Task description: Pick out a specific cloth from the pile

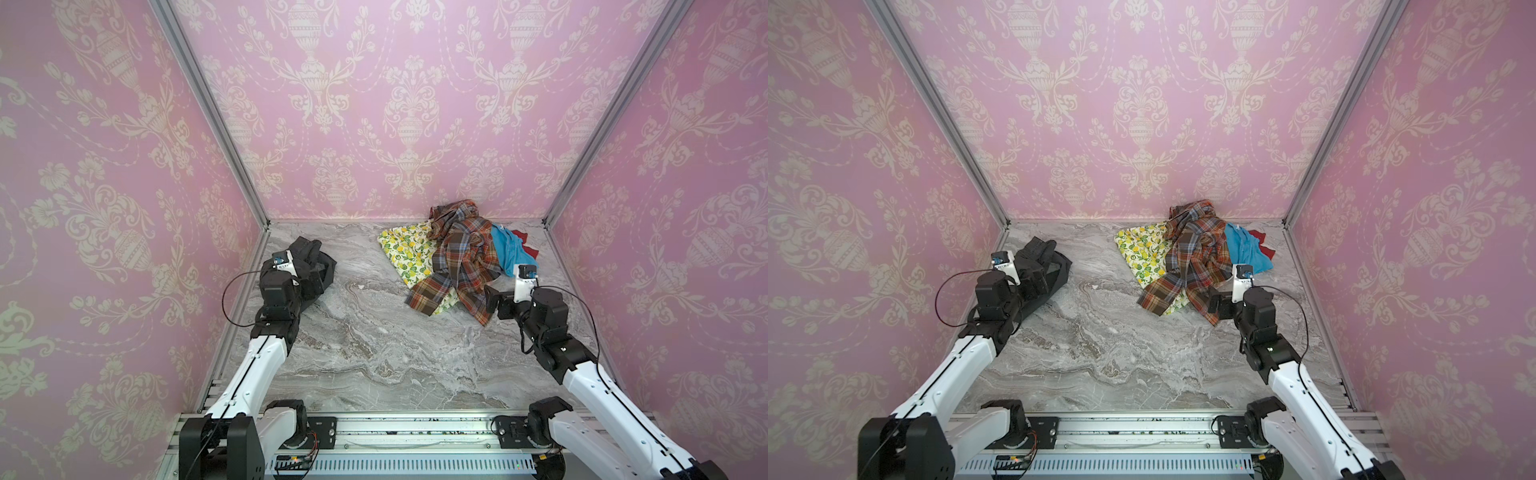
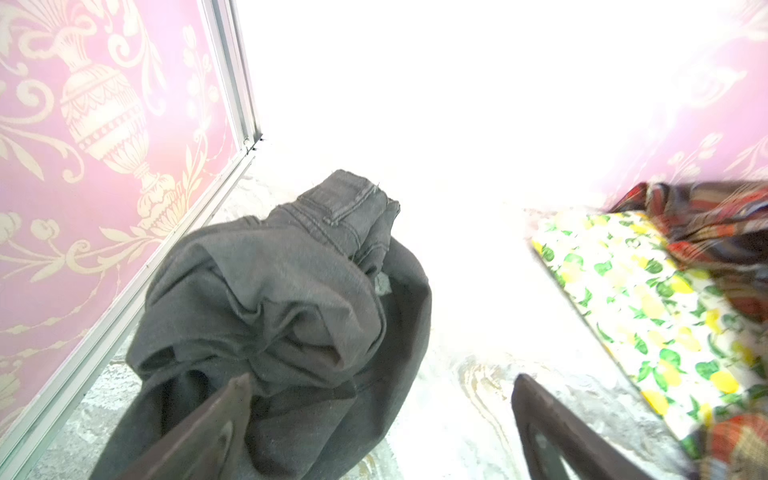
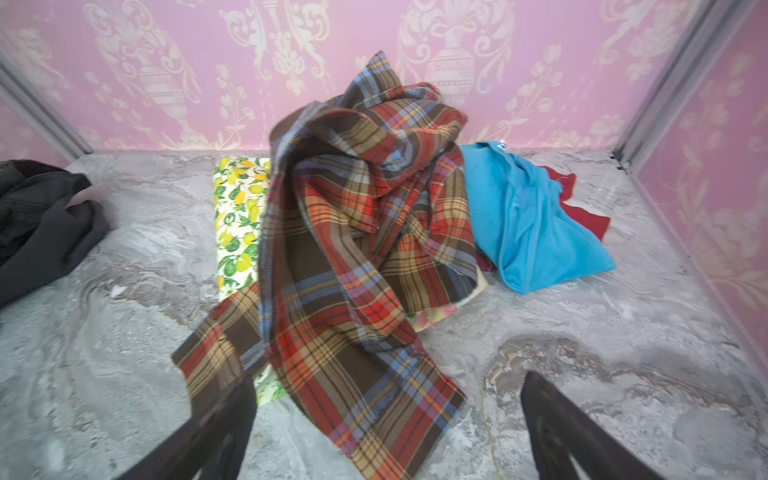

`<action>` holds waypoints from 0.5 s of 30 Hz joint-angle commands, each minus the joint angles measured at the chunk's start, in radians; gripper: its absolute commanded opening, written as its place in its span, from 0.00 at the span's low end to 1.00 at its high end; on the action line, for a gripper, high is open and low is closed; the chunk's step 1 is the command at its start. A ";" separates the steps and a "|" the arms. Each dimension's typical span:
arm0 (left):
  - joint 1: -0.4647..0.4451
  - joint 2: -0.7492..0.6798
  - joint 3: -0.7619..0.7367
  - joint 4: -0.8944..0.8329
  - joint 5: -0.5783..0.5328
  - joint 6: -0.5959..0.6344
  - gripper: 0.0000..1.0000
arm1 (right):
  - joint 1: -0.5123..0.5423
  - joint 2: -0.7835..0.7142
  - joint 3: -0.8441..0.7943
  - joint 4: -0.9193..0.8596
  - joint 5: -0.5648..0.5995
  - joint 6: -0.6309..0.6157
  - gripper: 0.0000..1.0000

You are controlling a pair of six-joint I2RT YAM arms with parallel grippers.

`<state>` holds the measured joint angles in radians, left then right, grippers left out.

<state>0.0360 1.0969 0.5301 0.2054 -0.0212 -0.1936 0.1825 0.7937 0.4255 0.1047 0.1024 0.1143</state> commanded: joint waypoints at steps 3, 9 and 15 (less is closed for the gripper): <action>-0.004 0.187 -0.118 0.260 0.001 0.123 1.00 | -0.112 0.104 -0.189 0.412 0.017 -0.024 1.00; 0.005 0.330 -0.159 0.550 0.016 0.166 0.99 | -0.155 0.498 -0.206 0.857 0.005 -0.058 1.00; 0.012 0.501 -0.189 0.772 0.024 0.168 0.99 | -0.180 0.788 -0.173 1.116 -0.076 -0.048 1.00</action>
<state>0.0391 1.5330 0.3649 0.8097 -0.0124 -0.0605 0.0124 1.4742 0.2386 0.9440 0.0715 0.0776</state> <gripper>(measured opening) 0.994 0.999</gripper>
